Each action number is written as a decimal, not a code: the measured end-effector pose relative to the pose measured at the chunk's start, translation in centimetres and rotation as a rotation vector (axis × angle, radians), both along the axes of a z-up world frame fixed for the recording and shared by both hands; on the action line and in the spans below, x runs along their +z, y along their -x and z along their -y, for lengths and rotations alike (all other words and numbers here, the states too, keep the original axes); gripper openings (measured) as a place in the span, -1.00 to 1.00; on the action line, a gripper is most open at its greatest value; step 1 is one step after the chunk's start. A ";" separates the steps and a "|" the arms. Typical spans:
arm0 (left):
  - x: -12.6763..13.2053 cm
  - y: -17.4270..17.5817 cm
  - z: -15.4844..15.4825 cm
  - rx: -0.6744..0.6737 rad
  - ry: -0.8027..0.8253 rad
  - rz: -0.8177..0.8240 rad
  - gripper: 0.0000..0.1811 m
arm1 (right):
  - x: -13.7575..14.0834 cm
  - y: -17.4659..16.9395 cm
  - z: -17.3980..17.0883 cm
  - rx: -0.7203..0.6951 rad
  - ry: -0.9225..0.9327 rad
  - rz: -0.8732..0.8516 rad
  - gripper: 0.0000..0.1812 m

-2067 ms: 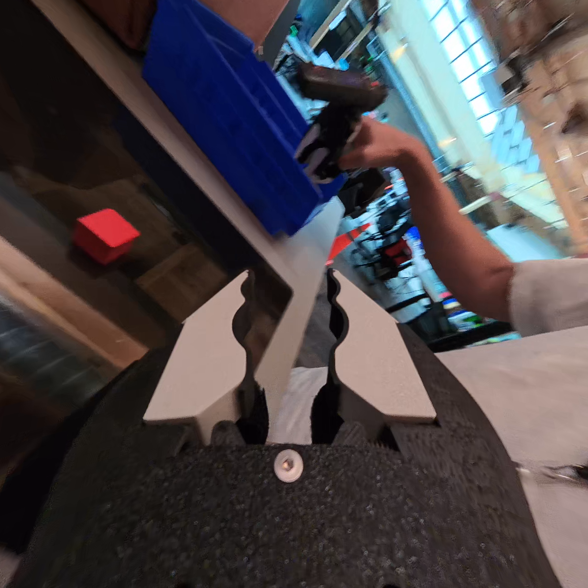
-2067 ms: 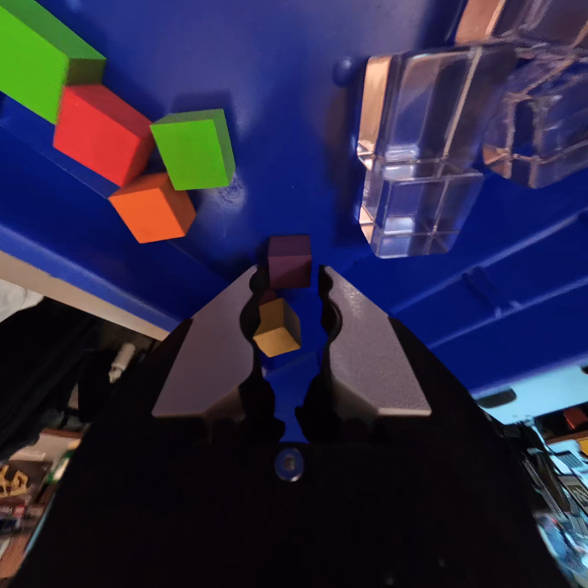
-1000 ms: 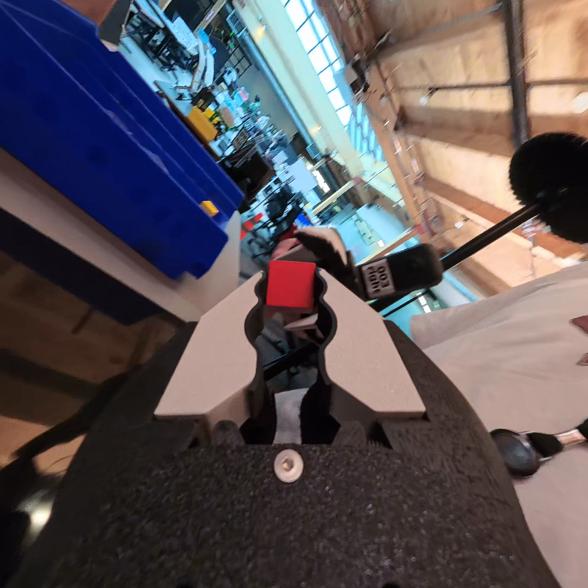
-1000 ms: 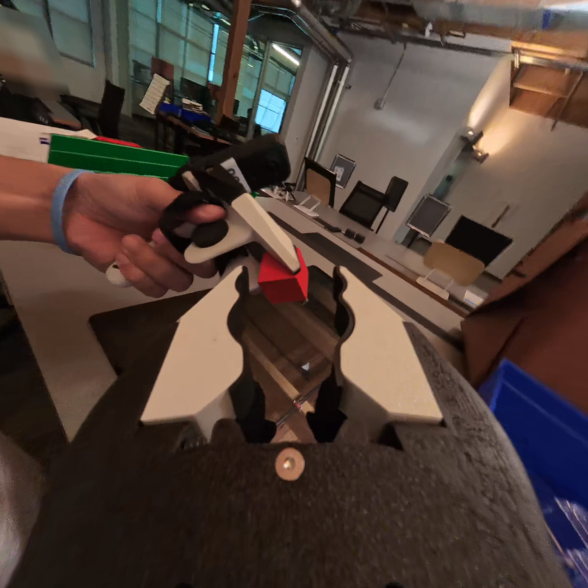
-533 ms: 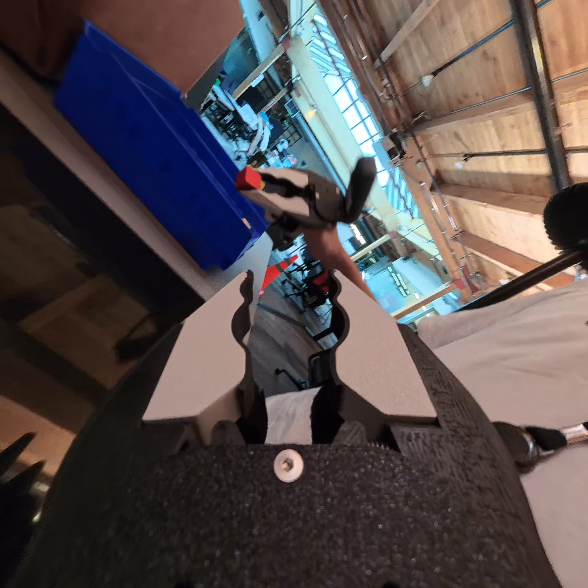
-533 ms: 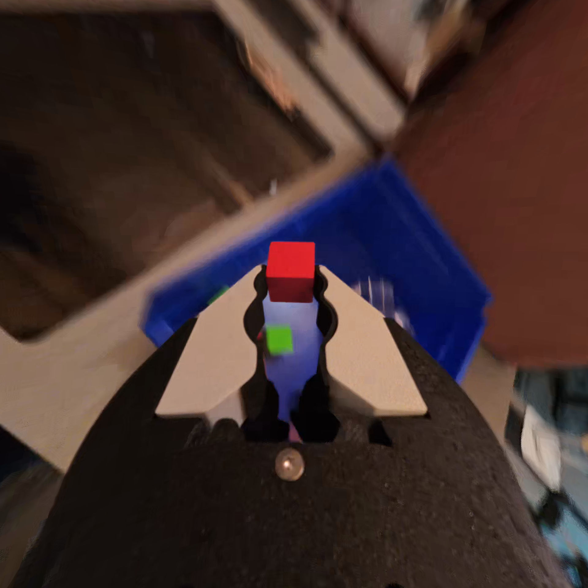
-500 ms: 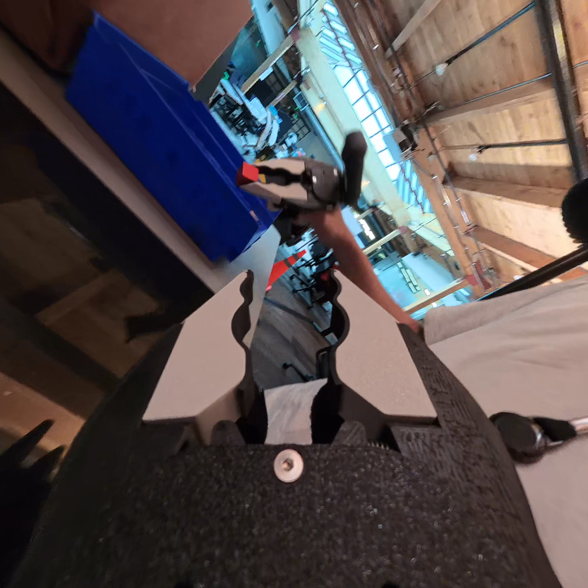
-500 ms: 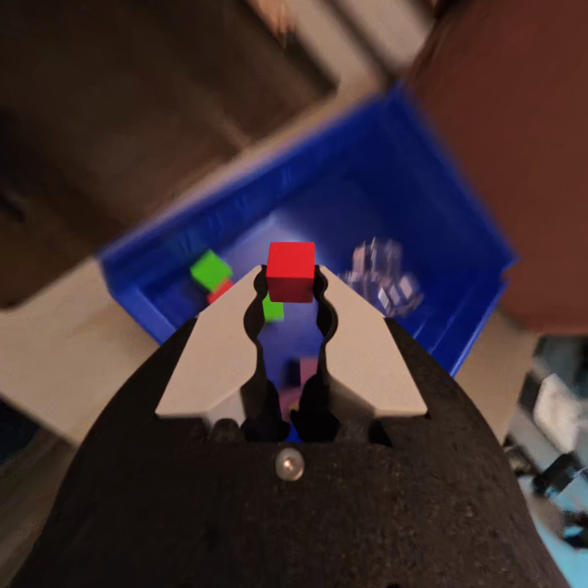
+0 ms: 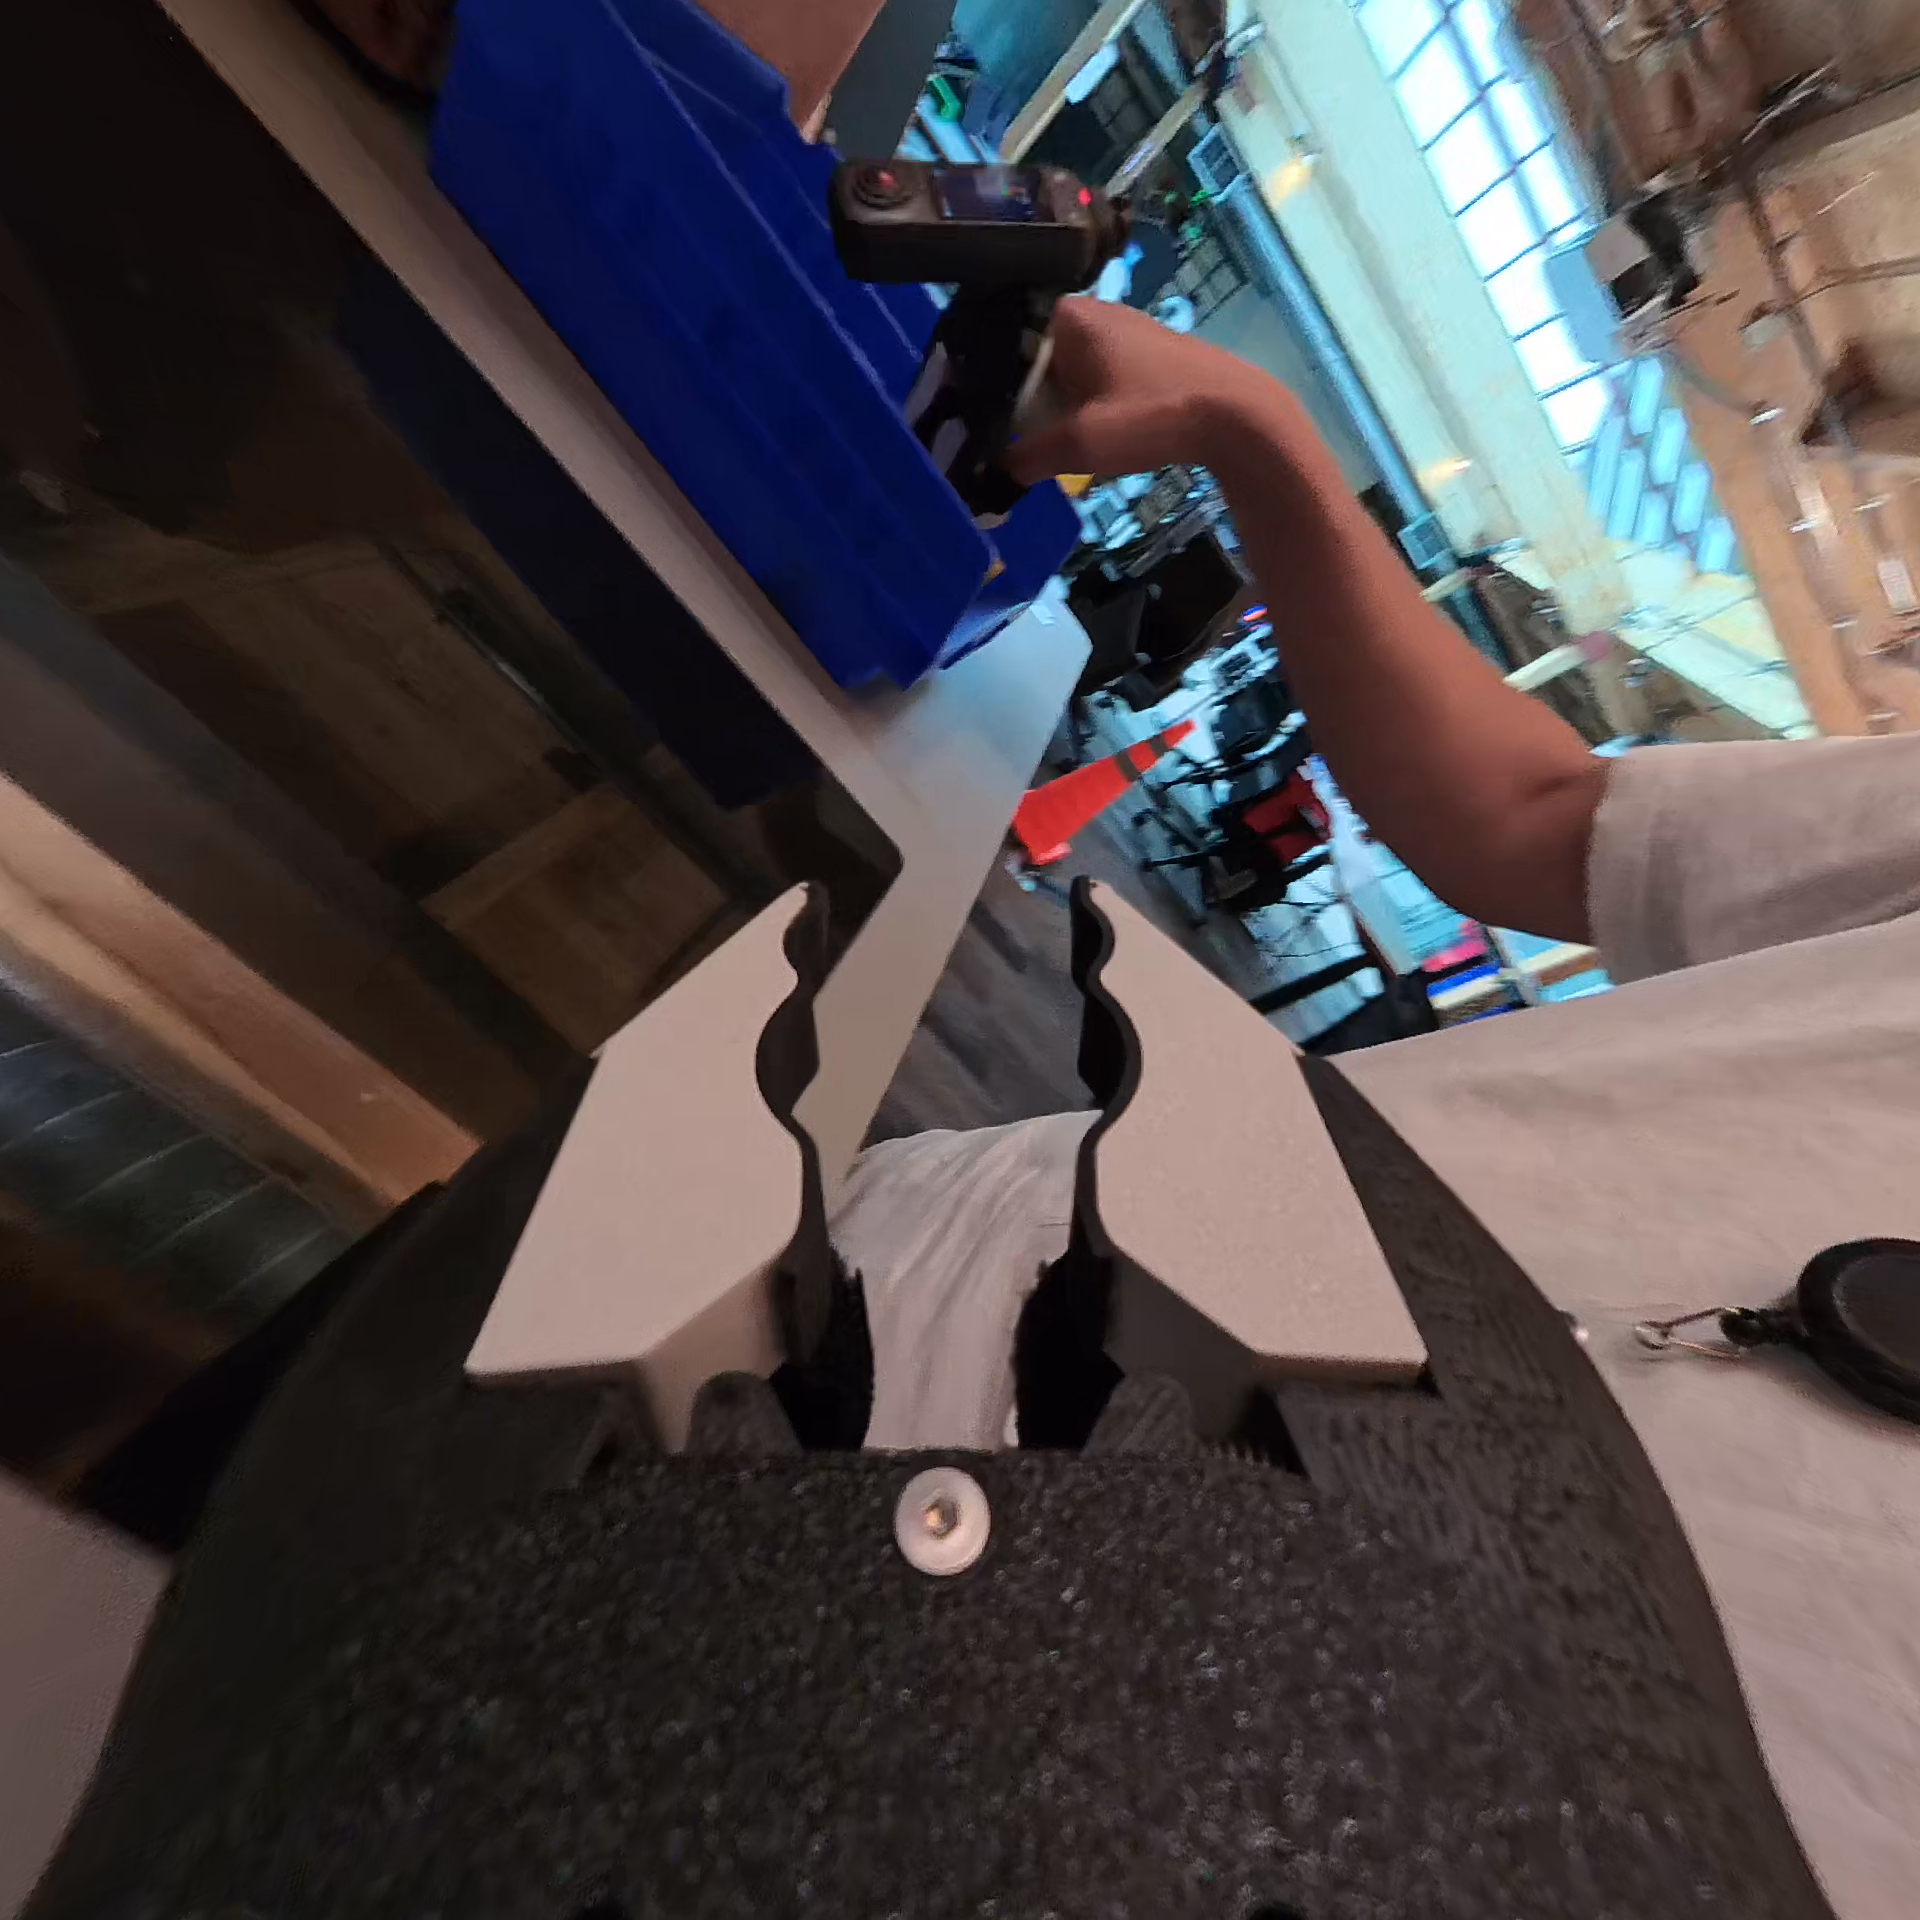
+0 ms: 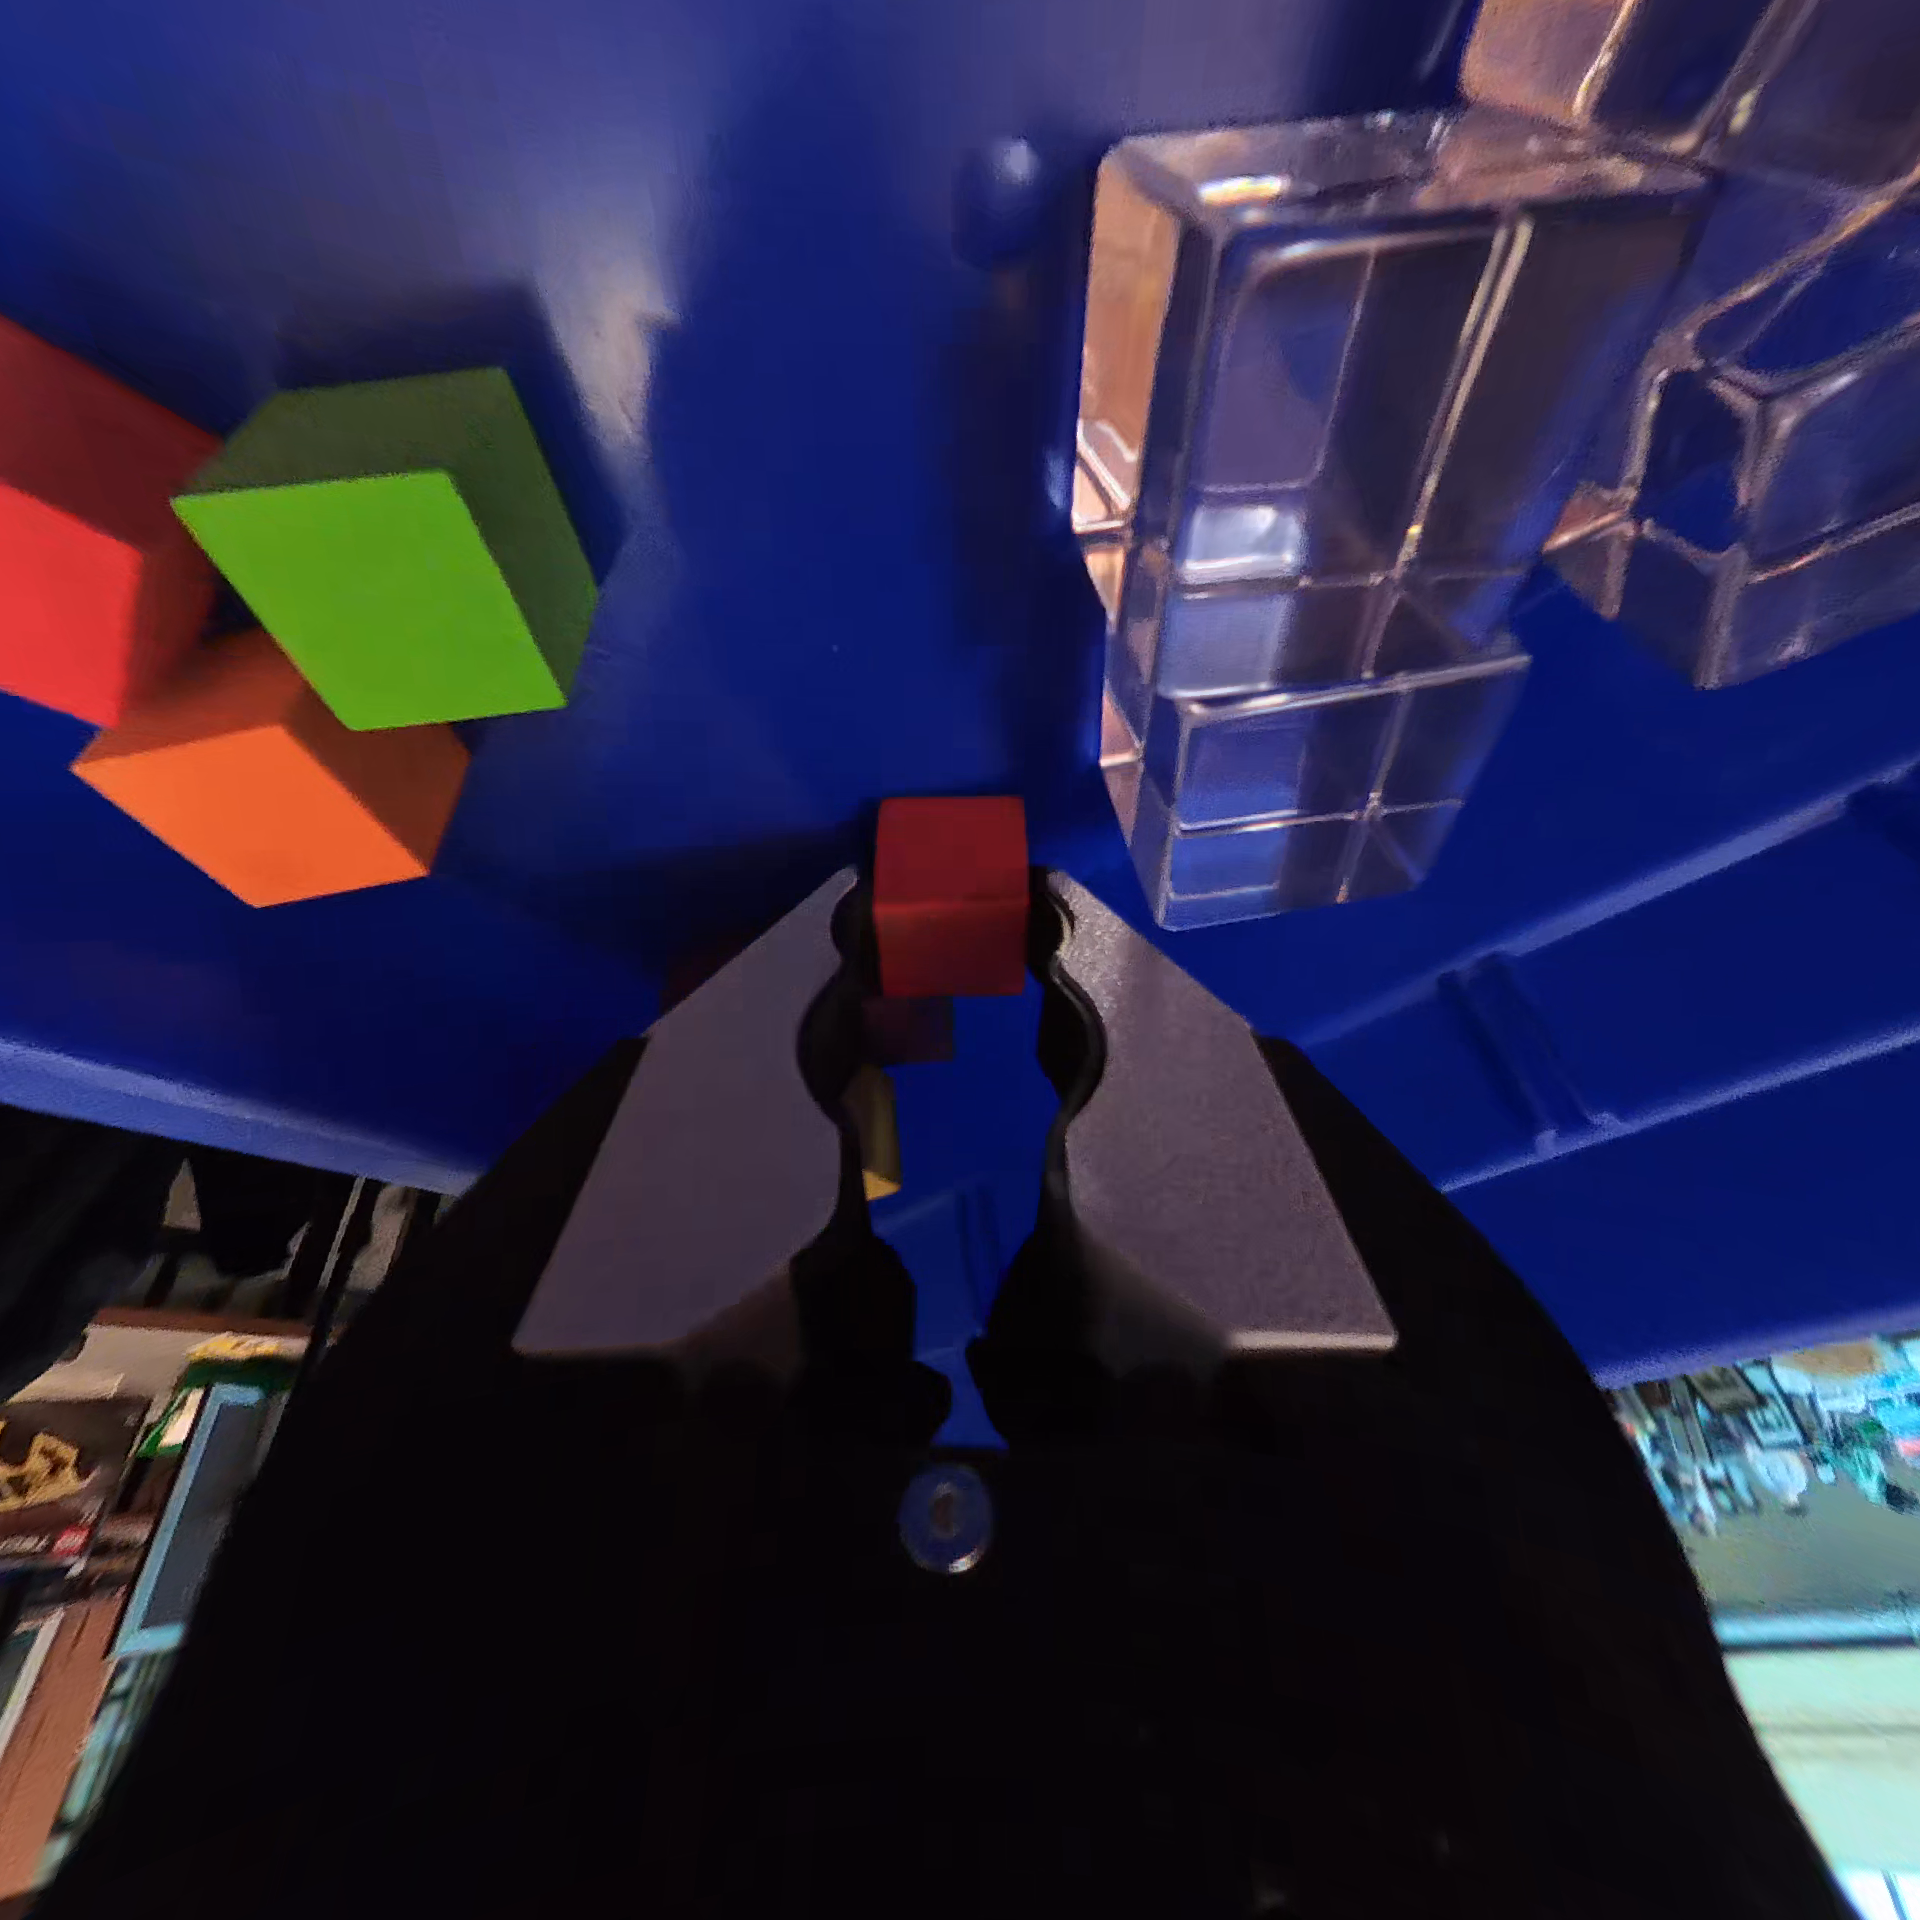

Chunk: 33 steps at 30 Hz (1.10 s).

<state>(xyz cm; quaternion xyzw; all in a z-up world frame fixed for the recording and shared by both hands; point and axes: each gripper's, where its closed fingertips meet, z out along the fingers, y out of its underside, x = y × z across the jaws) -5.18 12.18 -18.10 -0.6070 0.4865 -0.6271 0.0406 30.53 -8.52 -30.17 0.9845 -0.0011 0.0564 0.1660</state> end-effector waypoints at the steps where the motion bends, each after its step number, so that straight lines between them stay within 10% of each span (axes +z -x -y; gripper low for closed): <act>1: -0.2 0.0 -0.5 0.023 -0.048 -0.010 -0.47 | 0.1 0.0 0.2 -0.008 0.022 0.004 -0.69; 9: -0.5 3.3 -11.8 0.467 -0.650 -0.179 -0.47 | 7.9 1.9 -4.1 -0.127 -0.580 0.091 -0.31; 15: 0.9 7.8 -16.8 0.688 -0.568 -0.257 -0.46 | 16.0 9.0 -8.4 -0.305 -1.431 0.045 0.06; 33: -1.1 15.9 -20.6 0.879 -0.734 -0.521 -0.47 | 7.7 16.4 -4.4 -0.634 -1.547 0.113 -0.14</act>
